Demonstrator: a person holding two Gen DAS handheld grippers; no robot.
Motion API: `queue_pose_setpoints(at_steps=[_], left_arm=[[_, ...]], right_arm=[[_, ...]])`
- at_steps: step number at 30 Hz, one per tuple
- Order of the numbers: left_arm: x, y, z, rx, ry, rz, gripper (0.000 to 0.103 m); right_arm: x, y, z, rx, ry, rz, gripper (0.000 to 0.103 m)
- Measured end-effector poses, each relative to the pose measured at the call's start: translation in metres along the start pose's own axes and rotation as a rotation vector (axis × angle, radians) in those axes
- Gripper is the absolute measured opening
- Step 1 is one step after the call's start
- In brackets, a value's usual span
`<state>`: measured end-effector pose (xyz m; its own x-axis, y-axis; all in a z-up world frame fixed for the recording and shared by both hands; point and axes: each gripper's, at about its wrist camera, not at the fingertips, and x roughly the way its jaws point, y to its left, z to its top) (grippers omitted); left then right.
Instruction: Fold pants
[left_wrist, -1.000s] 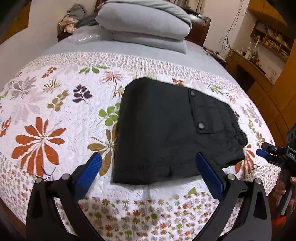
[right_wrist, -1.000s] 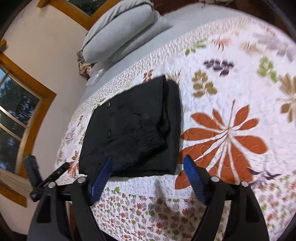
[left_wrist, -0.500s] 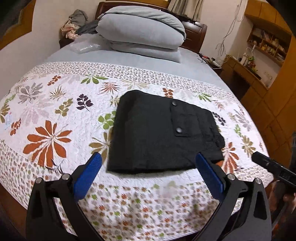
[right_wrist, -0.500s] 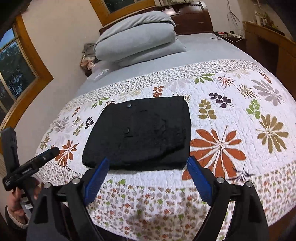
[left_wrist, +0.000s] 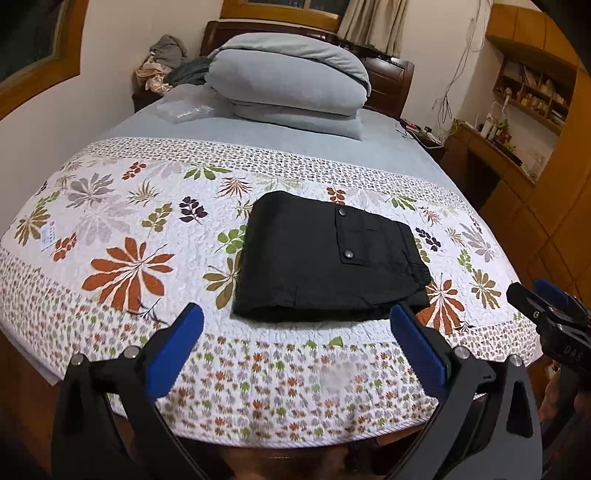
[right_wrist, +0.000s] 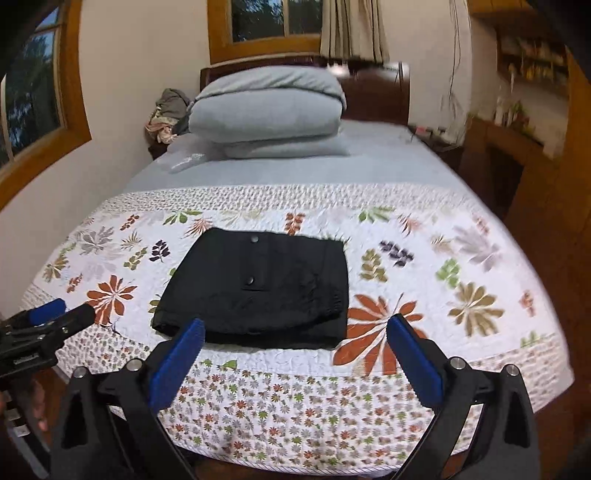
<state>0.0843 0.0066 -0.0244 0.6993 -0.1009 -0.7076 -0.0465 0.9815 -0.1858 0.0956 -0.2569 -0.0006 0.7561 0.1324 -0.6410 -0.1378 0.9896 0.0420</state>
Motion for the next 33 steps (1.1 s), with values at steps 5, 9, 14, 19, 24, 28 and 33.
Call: queue_pose_setpoints(at_steps=[5, 9, 14, 19, 24, 28, 33], left_arm=[[-0.023, -0.006, -0.008, 0.057, -0.031, 0.038, 0.101], [-0.032, -0.015, -0.013, 0.121, -0.048, 0.088, 0.101], [-0.041, -0.017, -0.018, 0.114, -0.053, 0.069, 0.101], [-0.053, -0.008, -0.02, 0.078, -0.079, 0.08, 0.101], [-0.062, -0.001, -0.02, 0.069, -0.1, 0.107, 0.101], [-0.067, 0.004, -0.023, 0.07, -0.115, 0.123, 0.101], [-0.072, 0.007, -0.025, 0.073, -0.138, 0.147, 0.101]], right_arm=[[-0.022, 0.016, -0.006, -0.039, -0.038, -0.016, 0.1], [-0.034, 0.028, -0.012, -0.057, -0.053, -0.049, 0.1], [-0.039, 0.035, -0.02, -0.045, -0.052, -0.052, 0.1], [-0.046, 0.038, -0.026, -0.034, -0.046, -0.044, 0.1], [-0.057, 0.034, -0.025, -0.042, -0.066, -0.071, 0.1], [-0.064, 0.026, -0.024, -0.033, -0.08, -0.095, 0.1], [-0.065, 0.025, -0.027, -0.035, -0.076, -0.087, 0.1]])
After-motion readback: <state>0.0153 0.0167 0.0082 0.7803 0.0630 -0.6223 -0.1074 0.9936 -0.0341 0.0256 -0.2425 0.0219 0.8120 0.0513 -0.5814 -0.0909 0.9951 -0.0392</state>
